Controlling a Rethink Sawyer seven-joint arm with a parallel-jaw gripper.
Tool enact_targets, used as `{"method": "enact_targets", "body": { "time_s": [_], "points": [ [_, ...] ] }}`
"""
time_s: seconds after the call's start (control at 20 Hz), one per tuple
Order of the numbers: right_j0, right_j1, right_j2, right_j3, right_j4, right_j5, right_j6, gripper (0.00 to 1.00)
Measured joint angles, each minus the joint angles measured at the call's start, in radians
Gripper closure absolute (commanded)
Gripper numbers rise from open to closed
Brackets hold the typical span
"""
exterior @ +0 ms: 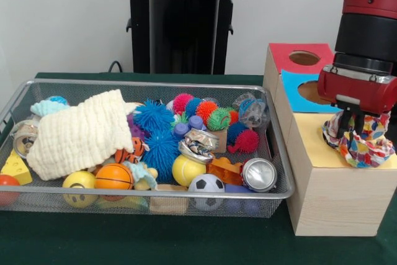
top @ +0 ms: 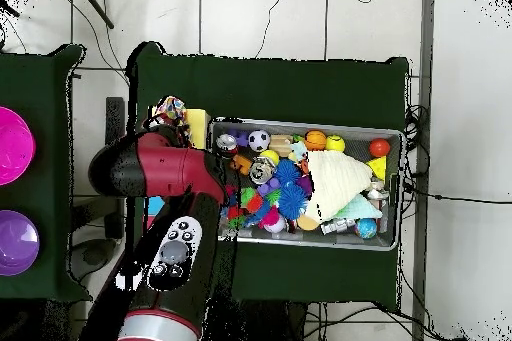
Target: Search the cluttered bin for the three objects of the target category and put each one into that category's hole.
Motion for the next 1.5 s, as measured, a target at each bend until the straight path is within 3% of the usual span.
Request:
{"method": "enact_targets", "body": {
  "time_s": [0.65, 1.5],
  "points": [
    [-0.024, -0.024, 0.022, 0.016, 0.000, 0.027, 0.000, 1.00],
    [-0.083, -0.165, 0.004, 0.106, -0.039, 0.168, 0.000, 1.00]
  ]
}}
